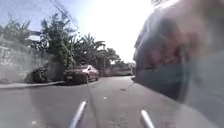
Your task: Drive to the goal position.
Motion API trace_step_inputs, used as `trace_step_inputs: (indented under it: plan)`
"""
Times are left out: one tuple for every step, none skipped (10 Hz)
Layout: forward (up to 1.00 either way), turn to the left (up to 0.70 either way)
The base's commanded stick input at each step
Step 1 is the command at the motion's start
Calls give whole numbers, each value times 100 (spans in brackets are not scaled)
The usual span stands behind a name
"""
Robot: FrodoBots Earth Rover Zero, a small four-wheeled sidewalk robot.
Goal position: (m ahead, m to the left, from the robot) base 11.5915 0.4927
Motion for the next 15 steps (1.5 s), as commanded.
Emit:
trace_step_inputs:
  plan:
    - [30,-60]
    - [30,-60]
    - [30,-60]
    - [30,-60]
    - [30,-60]
    - [30,-60]
    - [30,-60]
    - [30,-59]
    - [30,-22]
    - [30,0]
    - [30,0]
    - [30,0]
    - [30,0]
    - [30,0]
    - [30,0]
